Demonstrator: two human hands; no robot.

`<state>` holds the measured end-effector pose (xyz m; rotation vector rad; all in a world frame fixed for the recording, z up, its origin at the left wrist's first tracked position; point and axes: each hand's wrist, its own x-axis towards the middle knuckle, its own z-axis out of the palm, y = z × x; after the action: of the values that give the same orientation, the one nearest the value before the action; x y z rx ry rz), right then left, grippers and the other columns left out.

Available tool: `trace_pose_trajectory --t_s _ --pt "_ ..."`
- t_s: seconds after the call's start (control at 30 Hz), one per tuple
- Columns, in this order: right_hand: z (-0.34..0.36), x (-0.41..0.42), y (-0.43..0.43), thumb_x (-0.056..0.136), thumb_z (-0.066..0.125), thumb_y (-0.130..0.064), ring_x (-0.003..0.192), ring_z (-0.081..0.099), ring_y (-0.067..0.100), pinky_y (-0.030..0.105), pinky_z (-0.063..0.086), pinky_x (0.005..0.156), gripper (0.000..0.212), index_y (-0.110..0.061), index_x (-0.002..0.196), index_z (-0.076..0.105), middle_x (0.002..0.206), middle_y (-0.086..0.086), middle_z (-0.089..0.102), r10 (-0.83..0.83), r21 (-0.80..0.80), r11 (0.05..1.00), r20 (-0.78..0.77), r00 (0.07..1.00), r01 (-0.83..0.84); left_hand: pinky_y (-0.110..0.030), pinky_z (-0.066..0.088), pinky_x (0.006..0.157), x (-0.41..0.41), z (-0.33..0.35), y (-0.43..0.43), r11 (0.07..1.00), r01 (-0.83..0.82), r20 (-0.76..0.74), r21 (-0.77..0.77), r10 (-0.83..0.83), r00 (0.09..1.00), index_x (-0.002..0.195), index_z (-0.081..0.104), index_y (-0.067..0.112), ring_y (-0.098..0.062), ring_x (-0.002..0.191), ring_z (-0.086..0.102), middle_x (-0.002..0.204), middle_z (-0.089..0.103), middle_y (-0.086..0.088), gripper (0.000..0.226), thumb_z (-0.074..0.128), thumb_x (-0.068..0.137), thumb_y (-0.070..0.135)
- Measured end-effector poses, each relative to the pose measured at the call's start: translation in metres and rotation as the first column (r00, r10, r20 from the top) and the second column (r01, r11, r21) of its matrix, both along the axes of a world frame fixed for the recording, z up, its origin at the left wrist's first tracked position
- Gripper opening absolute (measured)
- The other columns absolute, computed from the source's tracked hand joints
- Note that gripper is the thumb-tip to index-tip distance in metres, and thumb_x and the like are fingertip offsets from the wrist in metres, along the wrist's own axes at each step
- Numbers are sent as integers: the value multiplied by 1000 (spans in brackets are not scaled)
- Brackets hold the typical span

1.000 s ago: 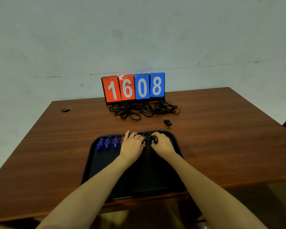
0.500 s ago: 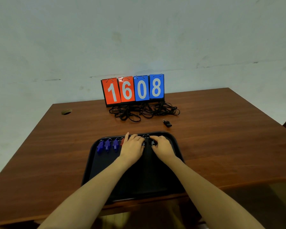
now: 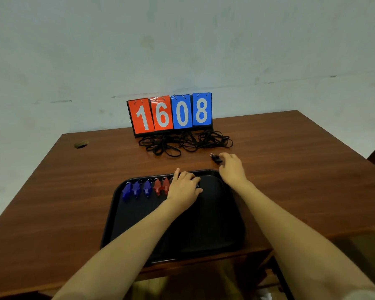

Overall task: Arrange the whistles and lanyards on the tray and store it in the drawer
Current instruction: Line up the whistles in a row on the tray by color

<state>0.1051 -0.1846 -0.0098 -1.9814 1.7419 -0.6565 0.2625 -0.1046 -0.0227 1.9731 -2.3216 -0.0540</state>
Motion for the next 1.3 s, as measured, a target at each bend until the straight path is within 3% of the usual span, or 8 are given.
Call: trace_pose_trajectory --t_s 0.3,0.47,0.53,0.63,0.73,0.83,1.07,1.3 --pt "-15 11 -51 95 40 -2 133 35 35 44 37 108 54 -21 146 35 151 12 25 181 149 976 -165 969 -157 -35 -5 119 4 -7 -9 998 6 -28 -57 -8 1000 129 55 12 -19 130 44 138 52 -4 37 45 97 28" --pt "-31 18 -54 92 41 3 121 46 34 36 41 96 36 -6 123 57 137 11 40 141 99 988 -230 963 -121 -32 -8 117 2 -10 -6 997 -11 -97 -79 3 995 128 56 11 -20 129 46 137 53 -5 35 46 96 23" --pt "-32 14 -48 90 39 4 112 50 35 32 39 81 29 -1 111 59 115 8 45 83 65 995 -166 983 -73 -33 -6 118 1 -10 -7 997 -16 -104 -69 9 995 128 55 11 -20 129 45 137 53 -5 36 47 96 24" --pt "-24 9 -39 93 41 1 107 53 33 31 39 82 24 -5 105 61 120 10 47 43 11 999 -56 997 -43 -34 -3 119 -1 -9 -7 997 -27 -85 -67 21 996 129 54 11 -19 129 45 136 54 -3 36 49 96 25" --pt "-9 10 -19 96 46 -11 106 57 28 30 43 83 24 -15 116 59 123 10 53 -15 -50 998 153 988 23 -34 0 119 -3 -10 -5 997 -37 -74 -73 31 997 126 53 10 -20 125 47 131 57 -4 34 49 95 25" --pt "-4 12 7 94 53 -16 105 60 24 33 47 86 33 -16 127 53 116 7 62 34 -52 998 212 977 -24 -34 4 119 -5 -9 -4 997 -45 -66 -69 40 997 123 52 11 -19 123 49 127 59 -3 32 50 95 25" --pt "-30 11 45 91 56 -24 95 58 23 32 44 67 19 -15 108 52 100 3 60 60 -37 998 7 998 -60 -36 5 119 -5 -7 -5 996 -87 -70 -25 85 994 121 51 13 -19 117 53 117 63 -3 29 50 95 26" --pt "-27 17 48 90 54 -21 119 45 27 34 46 85 40 -14 129 46 121 8 55 182 25 983 -138 974 -180 -37 2 119 -3 -6 -6 996 -87 -52 -23 86 995 122 49 12 -20 119 51 117 63 -3 31 49 95 27"
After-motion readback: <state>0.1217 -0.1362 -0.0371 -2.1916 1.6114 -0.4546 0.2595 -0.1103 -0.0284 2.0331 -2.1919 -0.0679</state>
